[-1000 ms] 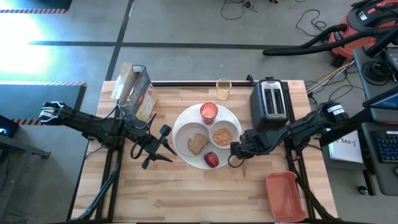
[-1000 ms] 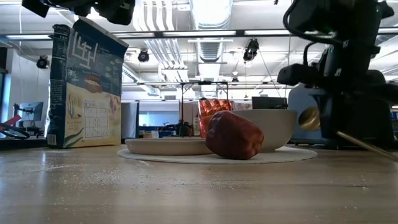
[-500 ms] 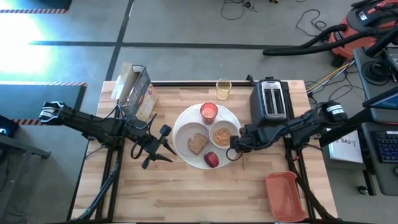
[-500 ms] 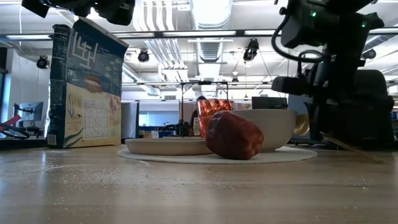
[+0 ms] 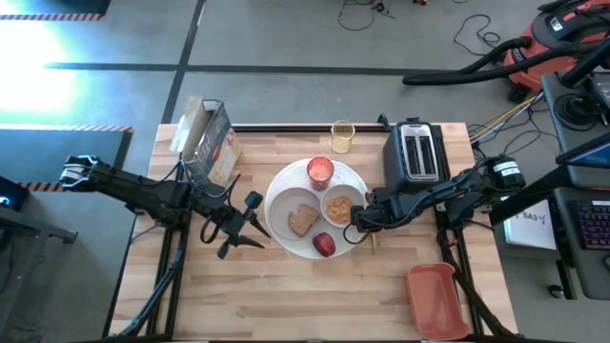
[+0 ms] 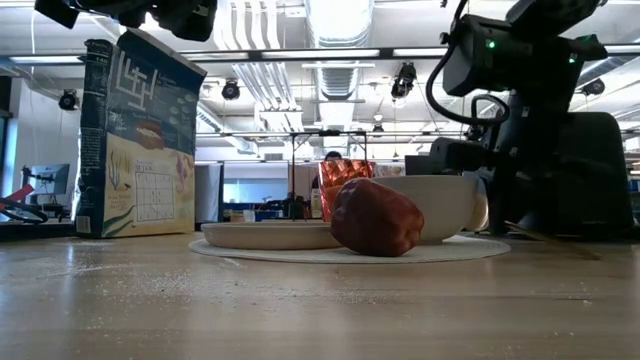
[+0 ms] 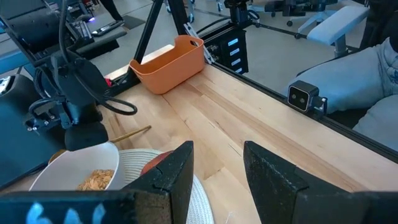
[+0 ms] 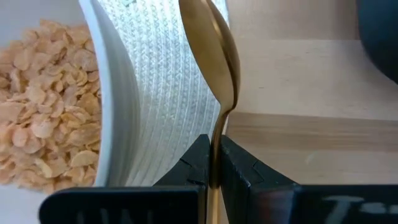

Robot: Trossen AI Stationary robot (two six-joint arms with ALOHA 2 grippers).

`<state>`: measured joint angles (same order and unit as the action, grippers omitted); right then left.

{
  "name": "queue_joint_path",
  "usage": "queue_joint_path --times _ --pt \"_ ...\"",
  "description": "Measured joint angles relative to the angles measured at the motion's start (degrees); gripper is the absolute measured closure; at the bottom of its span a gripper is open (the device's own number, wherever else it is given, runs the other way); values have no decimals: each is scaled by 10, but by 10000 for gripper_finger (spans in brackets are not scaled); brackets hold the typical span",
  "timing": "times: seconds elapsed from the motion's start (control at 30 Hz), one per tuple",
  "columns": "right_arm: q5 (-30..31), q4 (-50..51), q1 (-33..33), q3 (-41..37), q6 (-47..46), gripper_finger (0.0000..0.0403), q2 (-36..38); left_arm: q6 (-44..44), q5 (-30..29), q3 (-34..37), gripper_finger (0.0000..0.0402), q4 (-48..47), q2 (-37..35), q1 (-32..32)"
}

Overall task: Arrange a breakfast setting
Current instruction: Put the spoon on the right side of the placemat

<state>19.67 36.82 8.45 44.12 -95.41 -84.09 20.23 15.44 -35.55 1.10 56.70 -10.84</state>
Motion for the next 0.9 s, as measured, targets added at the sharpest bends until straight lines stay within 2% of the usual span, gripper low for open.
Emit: queue_joint_path --times 0.57,0.9 --pt "67 -12 -6 0 0 390 -16 0 0 0 277 2 0 0" --pt "74 -13 -6 0 2 390 -16 0 0 0 277 2 0 0"
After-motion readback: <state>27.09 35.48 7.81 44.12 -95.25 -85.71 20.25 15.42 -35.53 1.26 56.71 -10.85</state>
